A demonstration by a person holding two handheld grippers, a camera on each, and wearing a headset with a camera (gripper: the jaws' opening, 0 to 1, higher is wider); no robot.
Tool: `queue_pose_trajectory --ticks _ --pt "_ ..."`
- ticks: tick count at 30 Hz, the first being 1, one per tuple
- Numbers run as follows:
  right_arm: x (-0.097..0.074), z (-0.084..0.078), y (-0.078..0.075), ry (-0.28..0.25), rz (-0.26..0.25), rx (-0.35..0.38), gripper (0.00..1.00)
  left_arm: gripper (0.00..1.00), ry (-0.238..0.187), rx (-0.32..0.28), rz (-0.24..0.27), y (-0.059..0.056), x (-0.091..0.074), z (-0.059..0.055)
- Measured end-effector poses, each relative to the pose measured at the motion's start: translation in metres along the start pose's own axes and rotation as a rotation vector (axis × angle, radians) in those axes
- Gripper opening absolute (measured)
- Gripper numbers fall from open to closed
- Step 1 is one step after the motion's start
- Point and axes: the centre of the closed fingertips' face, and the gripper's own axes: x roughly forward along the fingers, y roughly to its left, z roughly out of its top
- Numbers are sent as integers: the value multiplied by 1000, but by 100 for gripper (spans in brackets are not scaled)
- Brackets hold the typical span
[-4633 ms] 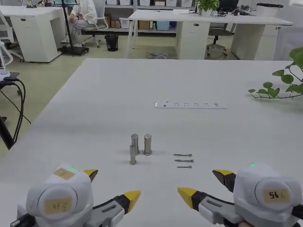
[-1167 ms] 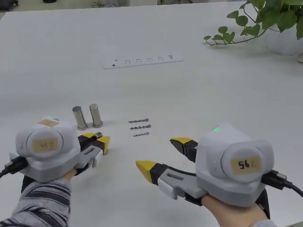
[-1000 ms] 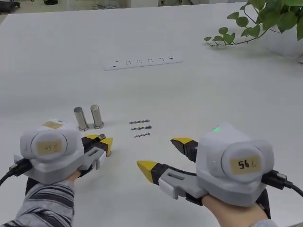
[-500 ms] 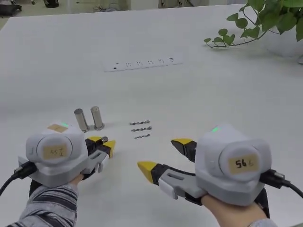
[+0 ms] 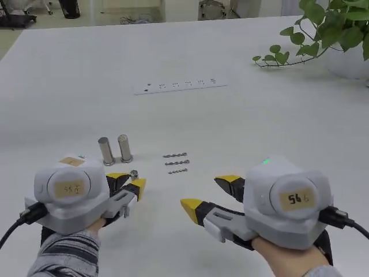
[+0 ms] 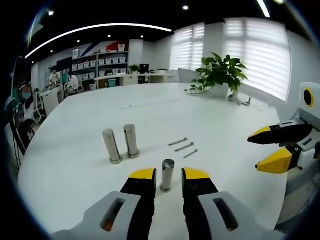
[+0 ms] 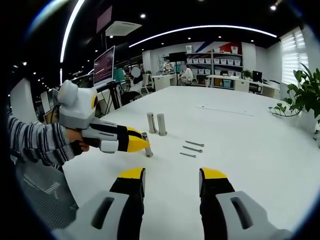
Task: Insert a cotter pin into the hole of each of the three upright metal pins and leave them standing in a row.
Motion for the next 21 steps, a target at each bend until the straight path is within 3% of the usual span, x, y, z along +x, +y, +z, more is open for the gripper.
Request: queue_pose_trajectory --ticks 6,10,14,21 --pt "0 -1 4 17 40 -14 37 31 10 -2 13 2 -10 -3" --pt "1 1 4 46 78 -78 34 38 3 -2 9 0 -18 -2" --pt "7 7 -1 90 134 -149 30 47 -6 -9 6 -2 -25 -1" --pt "28 20 -25 162 156 -229 26 58 -26 -26 11 -4 -35 0"
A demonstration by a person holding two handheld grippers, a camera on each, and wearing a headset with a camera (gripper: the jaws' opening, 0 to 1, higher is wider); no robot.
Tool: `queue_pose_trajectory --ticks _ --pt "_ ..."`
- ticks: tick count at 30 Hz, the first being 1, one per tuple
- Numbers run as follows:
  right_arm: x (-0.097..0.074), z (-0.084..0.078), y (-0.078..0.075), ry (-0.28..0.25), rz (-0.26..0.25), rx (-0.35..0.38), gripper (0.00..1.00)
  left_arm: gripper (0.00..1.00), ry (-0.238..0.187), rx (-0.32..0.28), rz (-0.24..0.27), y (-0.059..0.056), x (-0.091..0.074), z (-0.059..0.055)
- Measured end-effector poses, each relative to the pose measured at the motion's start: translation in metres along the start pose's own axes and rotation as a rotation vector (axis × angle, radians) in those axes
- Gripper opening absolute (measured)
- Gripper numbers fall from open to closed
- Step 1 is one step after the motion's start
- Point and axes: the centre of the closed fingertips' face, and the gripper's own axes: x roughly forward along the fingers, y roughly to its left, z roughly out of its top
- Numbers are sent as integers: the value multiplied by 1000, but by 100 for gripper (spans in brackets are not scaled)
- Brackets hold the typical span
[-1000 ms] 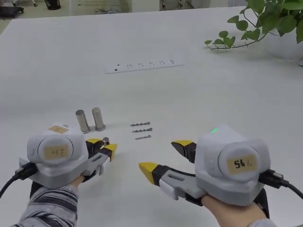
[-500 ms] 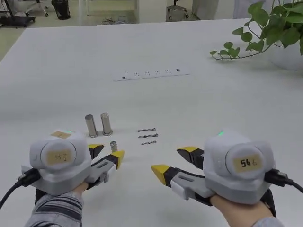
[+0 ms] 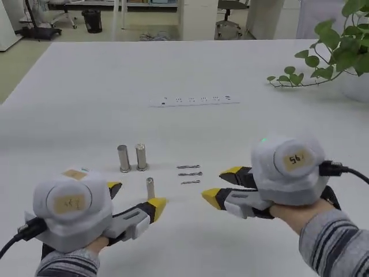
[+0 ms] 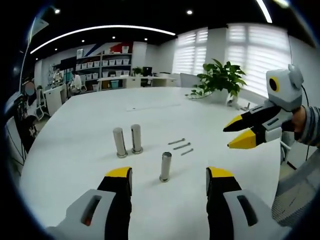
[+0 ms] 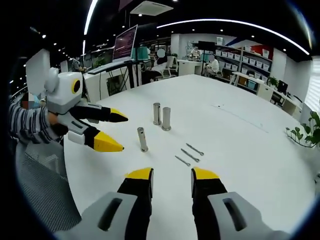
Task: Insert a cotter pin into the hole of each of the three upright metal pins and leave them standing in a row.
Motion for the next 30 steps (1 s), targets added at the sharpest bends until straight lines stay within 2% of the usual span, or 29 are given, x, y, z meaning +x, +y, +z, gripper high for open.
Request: queue_pose_trajectory --ticks 2,4,7,12,14,16,18,21,24,30 --pt "6 1 -4 10 26 2 24 60 0 0 3 1 -2 -1" --pt "15 -1 -11 46 49 20 22 62 5 0 15 3 -4 -3" --pt "25 -3 -17 73 74 27 19 65 5 -4 20 6 -7 -5" --pt "41 -3 -20 115 120 -14 15 68 0 0 24 8 -9 -4" --pt "48 -5 -20 153 133 -50 15 69 1 2 23 8 -11 -4" --pt "55 -6 -24 163 137 -67 16 69 4 7 21 8 -12 -5" --pt "61 -5 -23 176 154 -82 16 70 7 13 21 8 -13 -6" --pt "68 -11 -21 227 169 -130 16 71 7 7 18 8 -14 -6" --pt "78 -19 -22 266 195 -141 15 71 11 5 15 8 -14 -8" --pt "84 -22 -17 305 214 -164 9 71 -3 16 11 7 -15 -7"
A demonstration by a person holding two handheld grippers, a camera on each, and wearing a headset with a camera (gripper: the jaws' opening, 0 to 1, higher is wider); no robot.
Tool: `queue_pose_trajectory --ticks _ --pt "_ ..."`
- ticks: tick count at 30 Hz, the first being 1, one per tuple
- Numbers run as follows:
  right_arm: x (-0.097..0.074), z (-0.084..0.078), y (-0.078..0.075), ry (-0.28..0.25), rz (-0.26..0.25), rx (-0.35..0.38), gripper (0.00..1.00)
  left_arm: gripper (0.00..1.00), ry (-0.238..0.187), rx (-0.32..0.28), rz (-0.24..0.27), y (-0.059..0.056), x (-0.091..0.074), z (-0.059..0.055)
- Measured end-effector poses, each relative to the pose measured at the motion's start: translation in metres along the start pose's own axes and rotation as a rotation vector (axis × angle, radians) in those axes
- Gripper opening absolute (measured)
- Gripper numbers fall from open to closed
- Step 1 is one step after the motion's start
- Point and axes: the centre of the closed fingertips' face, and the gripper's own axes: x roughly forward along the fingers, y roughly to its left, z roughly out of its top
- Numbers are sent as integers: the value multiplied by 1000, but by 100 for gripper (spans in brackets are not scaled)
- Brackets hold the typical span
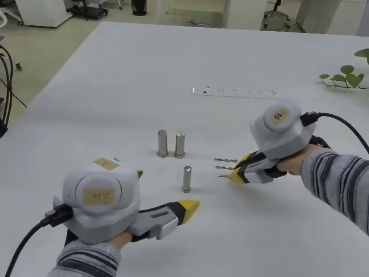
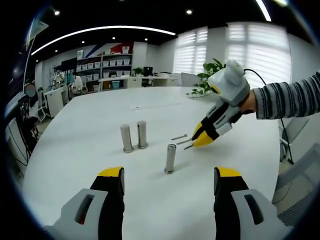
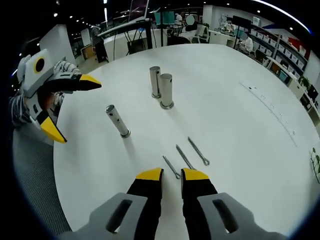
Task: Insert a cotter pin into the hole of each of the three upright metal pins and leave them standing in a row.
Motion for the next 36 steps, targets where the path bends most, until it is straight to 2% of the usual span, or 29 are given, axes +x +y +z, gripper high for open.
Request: queue_pose_trajectory --ticks 7,12,16,25,30,36 --pt "9 -8 0 50 12 -39 7 71 0 0 0 2 -1 -2" --pt "8 -8 0 72 14 -53 4 68 2 1 -8 1 -1 -3" --pt "7 -9 0 104 8 -92 0 68 -2 10 -15 0 0 -2" --pt "7 -9 5 142 6 -248 0 66 6 14 -21 -3 1 -3" --pt "7 -9 2 129 -11 -292 0 64 5 13 -19 -1 0 -3" --pt "-1 -8 0 111 -31 -310 0 59 29 13 -26 -2 -1 -7"
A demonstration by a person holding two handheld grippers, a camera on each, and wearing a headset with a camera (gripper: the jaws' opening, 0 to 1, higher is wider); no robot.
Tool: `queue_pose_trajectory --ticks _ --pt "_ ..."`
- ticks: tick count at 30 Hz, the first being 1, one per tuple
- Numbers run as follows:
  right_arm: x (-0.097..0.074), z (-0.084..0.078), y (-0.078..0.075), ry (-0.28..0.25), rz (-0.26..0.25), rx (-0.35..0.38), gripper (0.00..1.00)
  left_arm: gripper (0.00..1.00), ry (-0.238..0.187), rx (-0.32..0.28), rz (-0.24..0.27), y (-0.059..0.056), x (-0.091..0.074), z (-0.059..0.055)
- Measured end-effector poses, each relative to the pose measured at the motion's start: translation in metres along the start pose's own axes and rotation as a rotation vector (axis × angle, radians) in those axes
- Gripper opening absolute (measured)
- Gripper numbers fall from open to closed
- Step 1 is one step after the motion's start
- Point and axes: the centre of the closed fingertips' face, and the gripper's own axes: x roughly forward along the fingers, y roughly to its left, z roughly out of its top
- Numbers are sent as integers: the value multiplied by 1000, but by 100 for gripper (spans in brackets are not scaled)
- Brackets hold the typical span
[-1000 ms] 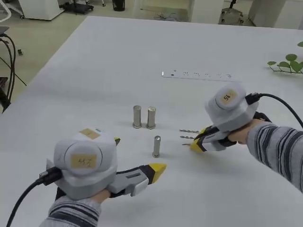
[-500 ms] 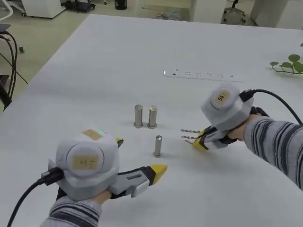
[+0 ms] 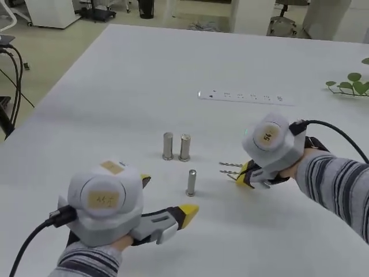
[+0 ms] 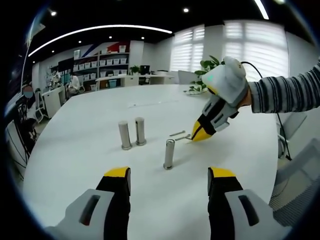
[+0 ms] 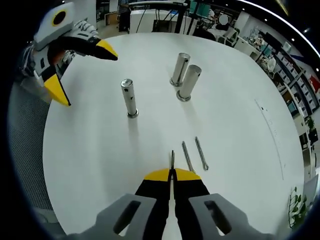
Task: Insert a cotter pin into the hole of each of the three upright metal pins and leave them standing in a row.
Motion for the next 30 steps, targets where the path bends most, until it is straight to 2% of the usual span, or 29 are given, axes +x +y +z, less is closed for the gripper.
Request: queue_pose_trajectory --ticks 5,12,16,23,30 --pt "-10 1 2 -33 -29 6 0 56 8 2 -20 -6 1 -1" --pt "-26 11 15 -128 -58 -6 0 50 8 11 -56 -19 1 2" --pt "-34 20 26 -187 -58 -11 0 47 9 19 -76 -26 0 3" --pt "-46 40 49 -284 -55 -93 0 39 0 9 -128 -39 -3 8" --pt "-55 55 71 -342 -44 -188 0 32 -22 -43 -172 -48 -6 14"
